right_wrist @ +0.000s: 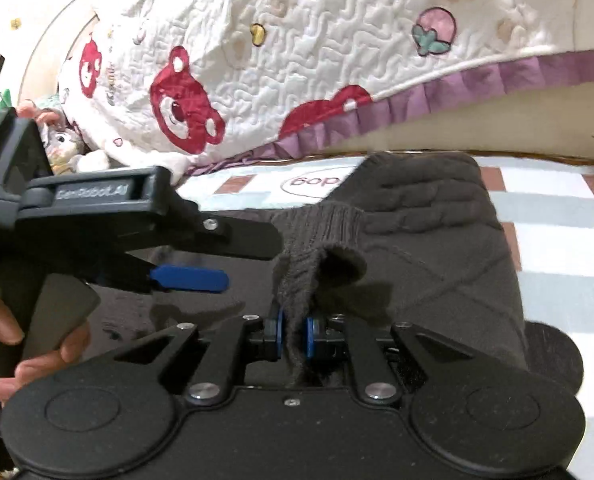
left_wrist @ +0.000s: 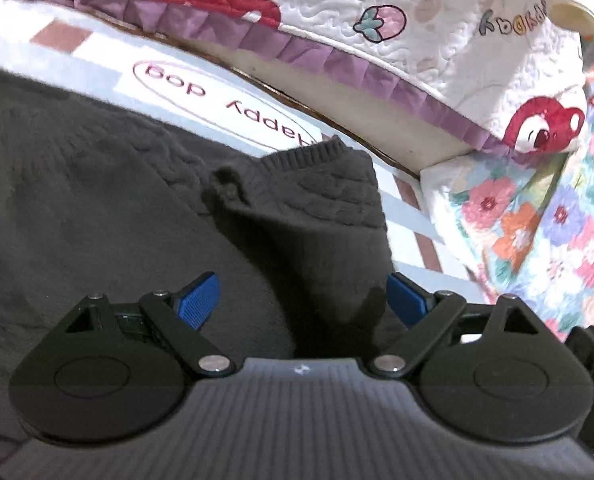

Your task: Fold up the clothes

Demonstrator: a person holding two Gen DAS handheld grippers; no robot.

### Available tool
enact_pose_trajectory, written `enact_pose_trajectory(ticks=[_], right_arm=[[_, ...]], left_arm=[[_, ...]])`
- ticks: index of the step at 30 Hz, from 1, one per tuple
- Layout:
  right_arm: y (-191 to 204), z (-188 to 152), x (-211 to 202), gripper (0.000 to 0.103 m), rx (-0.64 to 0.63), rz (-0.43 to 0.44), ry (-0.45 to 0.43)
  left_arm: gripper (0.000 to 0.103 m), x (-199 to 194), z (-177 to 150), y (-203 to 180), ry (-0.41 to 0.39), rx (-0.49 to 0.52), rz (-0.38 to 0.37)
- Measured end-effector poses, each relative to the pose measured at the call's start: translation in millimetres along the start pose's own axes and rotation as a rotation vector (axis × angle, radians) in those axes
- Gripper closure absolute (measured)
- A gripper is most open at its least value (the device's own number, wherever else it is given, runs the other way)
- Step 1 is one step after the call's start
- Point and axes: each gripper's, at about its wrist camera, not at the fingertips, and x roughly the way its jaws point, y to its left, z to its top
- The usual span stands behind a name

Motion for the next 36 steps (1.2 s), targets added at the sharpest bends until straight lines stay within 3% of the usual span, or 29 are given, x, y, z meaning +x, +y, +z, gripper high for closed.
enact_pose_trajectory(ticks=[3, 6, 8, 11, 12, 16, 17, 18, 20, 23, 31, 36], right_arm=[[16, -7, 18, 0.087, -0.136, -0.033, 0.086], [31, -16, 21, 0.074, -0.237, -0.052, 0.113], [37, -19, 7, 0.070, -0.275, 0.009, 0.106], [27, -18, -27, 0.073, -0.198, 0.105, 0.078], [20, -19, -36, 0.072, -0.173, 0.101, 0.068], [-10, -26, -64, 0.069, -0.090, -0.019, 0.028], [-18, -28, -71, 0.067, -0.070, -0.049, 0.019], [-25, -29, -77, 0.066, -0.049, -0.079, 0.009], [-40, -33, -91, 0.066, -0.008, -0.139, -0.011], [-45, -35, -97, 0.065, -0.004, -0.160, -0.017], [-39, -39, -89, 0.060, -0.013, -0.150, -0.004], [-35, -43, -84, 0.059, -0.018, -0.144, 0.004]], left_arm=[[0.012, 3, -3, 3, 0.010, -0.007, 0.001], [0.012, 5, -6, 5, 0.020, -0.013, 0.002], [0.012, 7, -8, 7, 0.027, -0.018, 0.003], [0.012, 9, -11, 10, 0.037, -0.025, 0.004], [0.012, 10, -12, 11, 0.040, -0.027, 0.004], [0.014, 19, -15, 8, 0.062, 0.002, -0.009], [0.019, 22, -16, 6, 0.069, 0.015, -0.015], [0.048, 24, -15, 3, 0.077, 0.035, -0.007], [0.093, 24, -11, -8, 0.074, 0.120, 0.071], [0.093, 12, -10, -21, 0.005, 0.228, 0.162], [0.091, 7, -9, -13, 0.003, 0.220, 0.217], [0.074, 3, -7, -3, 0.017, 0.192, 0.236]])
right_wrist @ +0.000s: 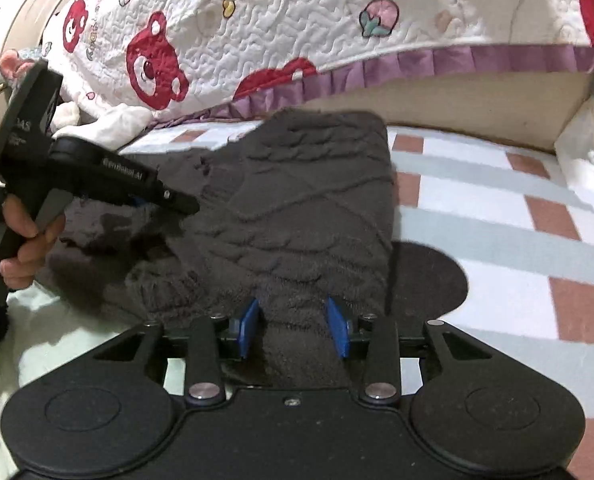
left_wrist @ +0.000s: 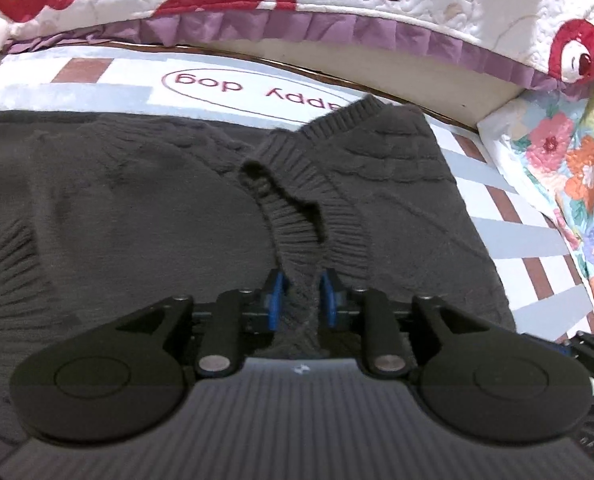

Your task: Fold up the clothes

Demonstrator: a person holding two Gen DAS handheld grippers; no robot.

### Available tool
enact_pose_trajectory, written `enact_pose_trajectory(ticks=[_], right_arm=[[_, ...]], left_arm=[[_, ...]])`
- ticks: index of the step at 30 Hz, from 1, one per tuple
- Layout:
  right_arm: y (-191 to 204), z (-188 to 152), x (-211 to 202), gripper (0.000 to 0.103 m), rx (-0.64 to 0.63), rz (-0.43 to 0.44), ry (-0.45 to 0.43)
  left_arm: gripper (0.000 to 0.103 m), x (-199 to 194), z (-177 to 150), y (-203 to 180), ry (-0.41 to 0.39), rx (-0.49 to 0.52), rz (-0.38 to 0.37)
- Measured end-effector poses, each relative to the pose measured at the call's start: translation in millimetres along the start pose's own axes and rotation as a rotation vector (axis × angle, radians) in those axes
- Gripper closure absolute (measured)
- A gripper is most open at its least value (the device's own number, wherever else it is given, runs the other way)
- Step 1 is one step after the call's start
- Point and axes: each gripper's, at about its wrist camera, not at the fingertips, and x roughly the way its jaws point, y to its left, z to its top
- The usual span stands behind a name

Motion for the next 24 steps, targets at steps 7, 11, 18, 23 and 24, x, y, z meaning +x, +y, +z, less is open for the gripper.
enact_pose_trajectory(ticks=[7, 11, 18, 23, 24], right_arm=[[13, -12, 26, 0.057, -0.051, 0.000, 0.080], [14, -6, 25, 0.056, -0.050, -0.003, 0.100], [35, 12, 17, 0.056, -0.105, 0.012, 0.062], [52, 25, 11, 0.055, -0.144, 0.030, 0.020], [57, 27, 11, 0.055, -0.161, 0.034, 0.017]], left_arm=[[0.058, -43, -8, 34, 0.005, -0.070, 0.109], [0.039, -95, -27, 66, -0.065, -0.194, 0.160], [0.033, -172, -67, 146, -0.118, -0.483, 0.426], [0.028, -194, -92, 191, -0.137, -0.692, 0.439], [0.027, -194, -97, 195, -0.140, -0.722, 0.428]])
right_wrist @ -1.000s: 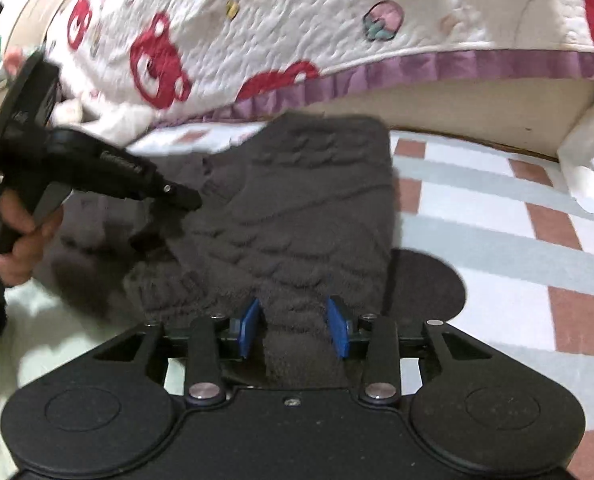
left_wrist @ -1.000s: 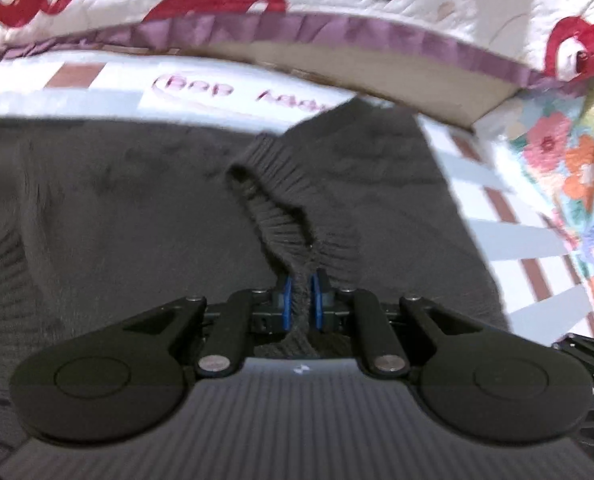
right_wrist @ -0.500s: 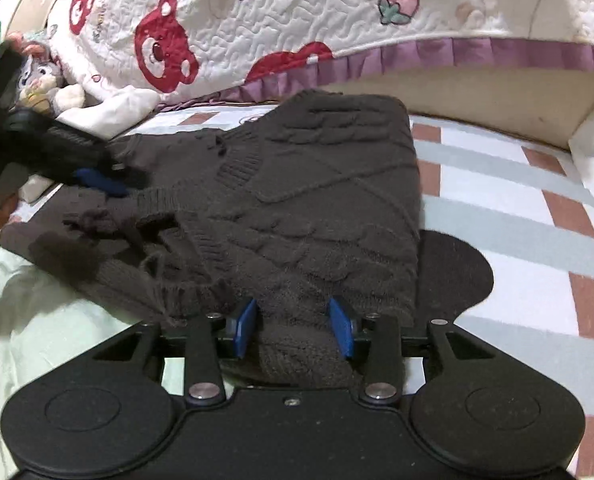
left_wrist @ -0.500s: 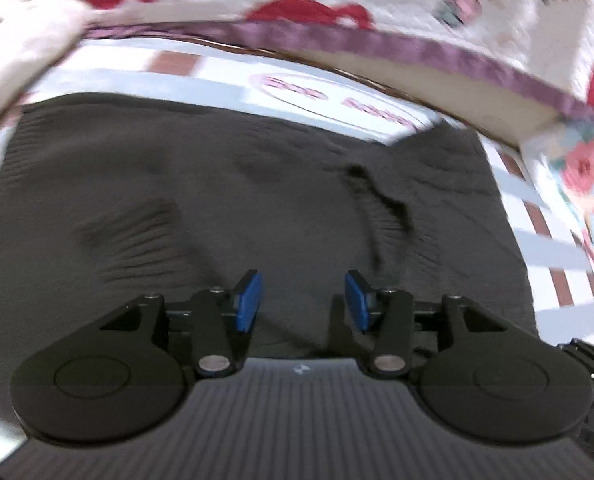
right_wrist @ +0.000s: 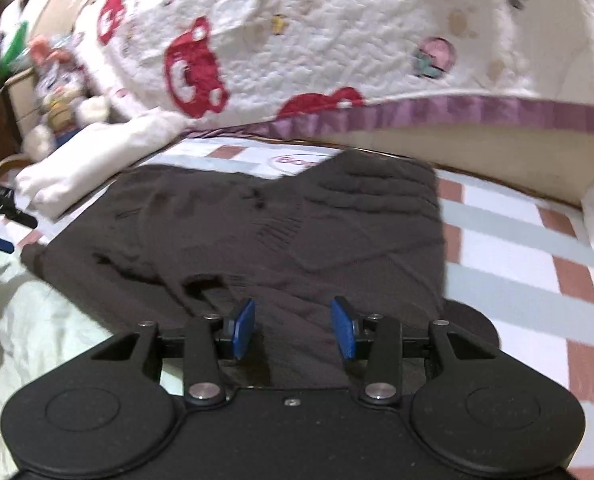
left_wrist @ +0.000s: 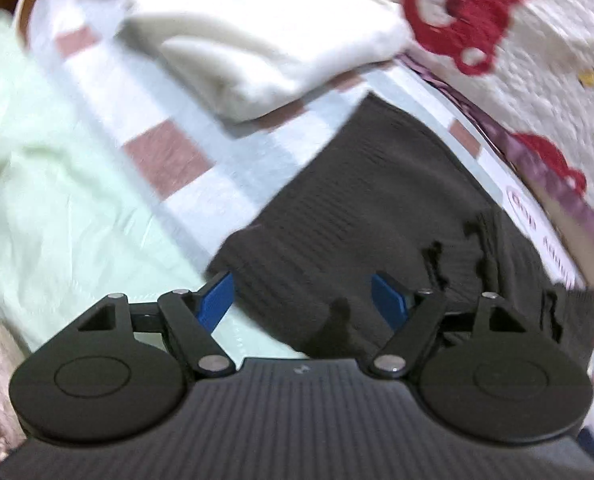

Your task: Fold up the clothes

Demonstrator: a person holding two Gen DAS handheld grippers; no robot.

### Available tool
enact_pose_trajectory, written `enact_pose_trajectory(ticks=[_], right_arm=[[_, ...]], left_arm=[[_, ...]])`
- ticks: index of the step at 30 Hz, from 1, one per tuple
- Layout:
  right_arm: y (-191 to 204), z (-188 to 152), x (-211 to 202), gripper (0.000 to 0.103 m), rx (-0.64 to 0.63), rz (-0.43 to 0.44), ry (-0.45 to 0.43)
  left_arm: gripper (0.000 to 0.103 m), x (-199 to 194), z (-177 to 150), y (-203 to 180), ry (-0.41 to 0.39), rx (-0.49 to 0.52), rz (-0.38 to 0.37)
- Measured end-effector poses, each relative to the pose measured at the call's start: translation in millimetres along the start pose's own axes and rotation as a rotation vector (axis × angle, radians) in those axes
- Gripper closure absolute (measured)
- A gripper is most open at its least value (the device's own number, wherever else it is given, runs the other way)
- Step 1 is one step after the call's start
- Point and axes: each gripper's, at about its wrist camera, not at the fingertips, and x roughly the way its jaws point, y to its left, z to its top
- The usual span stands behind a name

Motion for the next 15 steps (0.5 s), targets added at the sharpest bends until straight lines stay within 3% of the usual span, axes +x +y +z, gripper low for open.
enact_pose_trajectory(ticks=[10, 13, 15], right_arm=[[47, 18, 10, 0.052, -0.196, 0.108, 0.027], [59, 18, 22, 0.051, -0.215, 0.164, 0.057], [67, 18, 31, 0.052, -0.229, 0.206, 0.080]], left_arm=[[0.020, 25, -6, 3, -0.012, -0.037, -0.026], [0.025, 33, -8, 3, -0.017, -0.044, -0.033], [0.088, 36, -10, 3, -0.021, -0.036, -0.046]])
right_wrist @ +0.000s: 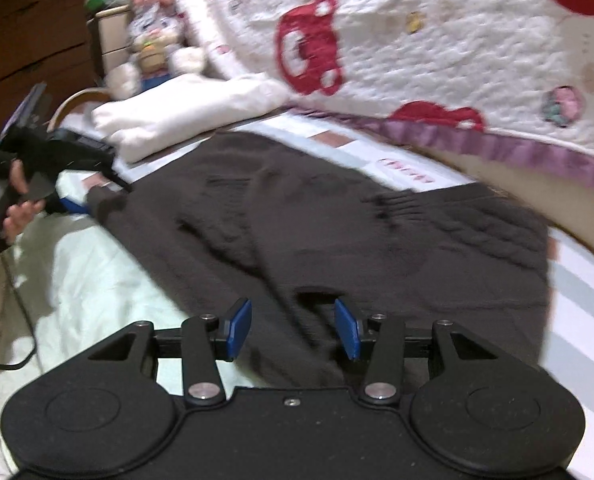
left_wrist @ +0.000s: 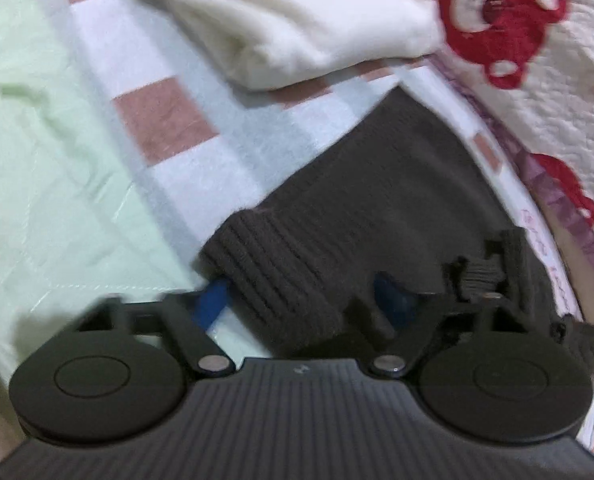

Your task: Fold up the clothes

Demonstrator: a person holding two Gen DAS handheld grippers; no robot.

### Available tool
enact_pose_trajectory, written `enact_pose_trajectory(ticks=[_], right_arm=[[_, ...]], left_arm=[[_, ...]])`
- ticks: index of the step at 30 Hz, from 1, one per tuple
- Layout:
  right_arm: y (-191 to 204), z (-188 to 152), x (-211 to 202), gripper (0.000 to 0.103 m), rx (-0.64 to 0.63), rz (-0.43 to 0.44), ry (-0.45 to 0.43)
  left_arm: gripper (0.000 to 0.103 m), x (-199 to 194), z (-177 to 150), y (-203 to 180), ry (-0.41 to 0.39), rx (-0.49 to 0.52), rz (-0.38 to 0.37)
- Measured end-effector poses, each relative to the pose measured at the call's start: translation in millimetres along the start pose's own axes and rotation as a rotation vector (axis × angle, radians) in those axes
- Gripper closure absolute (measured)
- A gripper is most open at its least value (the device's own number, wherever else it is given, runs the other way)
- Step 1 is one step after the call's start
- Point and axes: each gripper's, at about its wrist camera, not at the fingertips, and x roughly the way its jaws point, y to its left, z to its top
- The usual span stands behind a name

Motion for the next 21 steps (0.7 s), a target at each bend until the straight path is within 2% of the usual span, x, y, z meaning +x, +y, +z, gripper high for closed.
enact_pose_trajectory(ticks=[5, 7, 10, 13, 15, 19, 20, 21], right_arm=[[24, 15, 25, 0.051, -0.041, 0.181, 0.021], [38, 23, 33, 0.046, -0.096, 0.221, 0.022], [58, 34, 53, 0.041, -0.206, 0.249, 0.041], [67, 40, 82, 0.039, -0.269, 0.235, 0.084], [67, 41, 97, 0.039, -0.255, 0.215, 0.082], [69, 43, 106, 0.039, -0.193, 0.272, 0.087], [71, 43, 105, 0.039, -0.191, 0.283, 0.087], [74, 42, 104, 0.054, -0.189, 0.294, 0.088]], left_arm=[[0.088, -24, -2, 10, -0.024, -0.014, -0.082], [0.088, -28, -3, 18, -0.010, -0.036, -0.105], [0.088, -26, -5, 26, 0.008, -0.073, -0.125], [0.088, -28, -5, 29, 0.009, -0.079, -0.144], [0.088, -29, -5, 30, 0.008, -0.079, -0.156], [0.088, -28, -4, 34, 0.016, -0.094, -0.166], [0.088, -27, -4, 35, 0.020, -0.100, -0.166], [0.085, -27, -4, 37, 0.024, -0.109, -0.164]])
